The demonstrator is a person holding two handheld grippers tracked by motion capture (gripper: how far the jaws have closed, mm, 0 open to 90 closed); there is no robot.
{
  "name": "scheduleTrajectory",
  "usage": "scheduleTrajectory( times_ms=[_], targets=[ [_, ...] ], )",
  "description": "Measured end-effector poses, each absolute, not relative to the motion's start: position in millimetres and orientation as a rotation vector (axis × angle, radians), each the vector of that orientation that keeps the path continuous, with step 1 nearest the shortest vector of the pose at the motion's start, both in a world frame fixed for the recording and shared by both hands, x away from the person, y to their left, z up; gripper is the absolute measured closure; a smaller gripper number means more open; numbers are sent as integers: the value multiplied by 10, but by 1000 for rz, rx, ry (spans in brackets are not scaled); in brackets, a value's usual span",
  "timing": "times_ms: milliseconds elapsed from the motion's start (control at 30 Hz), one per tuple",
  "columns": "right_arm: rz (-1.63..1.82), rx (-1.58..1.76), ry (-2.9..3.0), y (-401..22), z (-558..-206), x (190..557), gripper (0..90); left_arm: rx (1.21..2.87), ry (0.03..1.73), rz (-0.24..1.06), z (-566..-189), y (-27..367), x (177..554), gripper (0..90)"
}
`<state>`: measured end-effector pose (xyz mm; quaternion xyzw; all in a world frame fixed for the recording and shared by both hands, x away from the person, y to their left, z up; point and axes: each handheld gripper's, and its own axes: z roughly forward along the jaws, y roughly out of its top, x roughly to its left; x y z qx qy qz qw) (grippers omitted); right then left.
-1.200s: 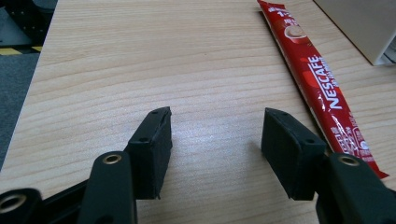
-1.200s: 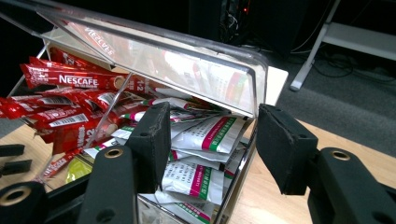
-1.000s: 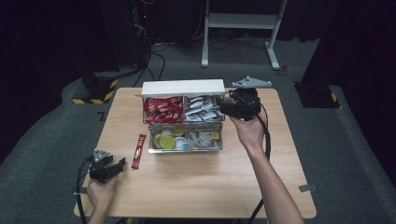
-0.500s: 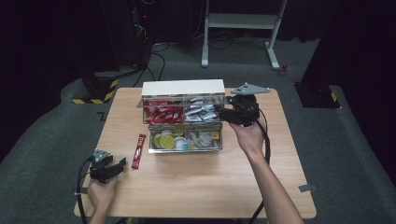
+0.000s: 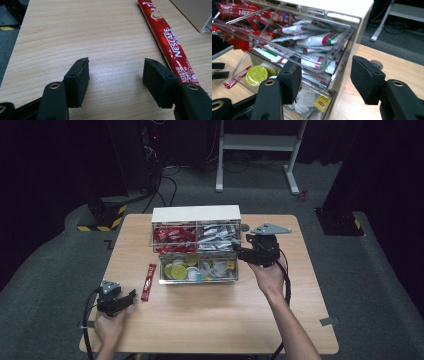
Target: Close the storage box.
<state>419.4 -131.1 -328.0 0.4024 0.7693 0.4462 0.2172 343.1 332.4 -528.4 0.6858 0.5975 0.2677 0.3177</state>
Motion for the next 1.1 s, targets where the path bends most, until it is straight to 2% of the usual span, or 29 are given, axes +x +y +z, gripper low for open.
scheduleTrajectory(
  times_ms=[600, 1100],
  targets=[
    [1279, 1160, 2114, -1515, -3445, 4100, 433, 1814, 1567, 712, -5285, 3315, 3429, 375],
    [1298, 1203, 2018, -1883, -3434, 3994, 428, 1816, 1562, 704, -5288, 3305, 3431, 351]
  ],
)
